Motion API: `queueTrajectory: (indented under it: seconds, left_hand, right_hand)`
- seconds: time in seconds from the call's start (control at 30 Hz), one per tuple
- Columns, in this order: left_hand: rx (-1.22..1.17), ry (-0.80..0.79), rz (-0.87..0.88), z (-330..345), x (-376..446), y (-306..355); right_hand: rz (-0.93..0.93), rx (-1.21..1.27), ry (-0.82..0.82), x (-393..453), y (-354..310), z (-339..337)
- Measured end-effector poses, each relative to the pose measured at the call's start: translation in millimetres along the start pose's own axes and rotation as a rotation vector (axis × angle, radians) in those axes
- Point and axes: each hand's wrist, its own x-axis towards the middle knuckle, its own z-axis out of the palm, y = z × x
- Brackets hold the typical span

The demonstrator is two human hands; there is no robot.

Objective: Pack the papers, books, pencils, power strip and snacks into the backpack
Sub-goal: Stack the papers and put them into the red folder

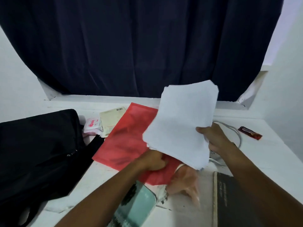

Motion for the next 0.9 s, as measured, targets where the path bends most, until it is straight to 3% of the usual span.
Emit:
queueTrajectory:
  seconds: [0.07,0.13,0.3,0.5,0.7,0.9]
  left_hand:
    - [0.287,0.101,-0.043,7.3,-2.7,-9.5]
    - [0.381,0.183,-0.104,9.6,-6.0,-18.4]
    - [0.381,0.131,-0.136,14.0,-6.2,-22.3]
    - [0.307,0.074,-0.16,14.1,-3.2,-19.9]
    - [0.35,0.138,-0.089,22.8,-3.7,-14.8]
    - [0.357,0.131,-0.235,0.5,-4.7,1.6]
  right_hand:
    - [0.005,-0.183,0.036,5.9,4.9,-12.2]
    - [0.019,-0.299,0.062,9.2,6.0,-30.4]
    - [0.092,-0.522,0.038,12.6,-10.9,-64.4]
    - [0.142,-0.575,-0.121,8.0,-29.5,-71.7]
    - [0.175,-0.66,-0.162,1.3,-37.4,-73.1]
    - [0.165,-0.748,-0.193,-8.0,-56.6,-83.5]
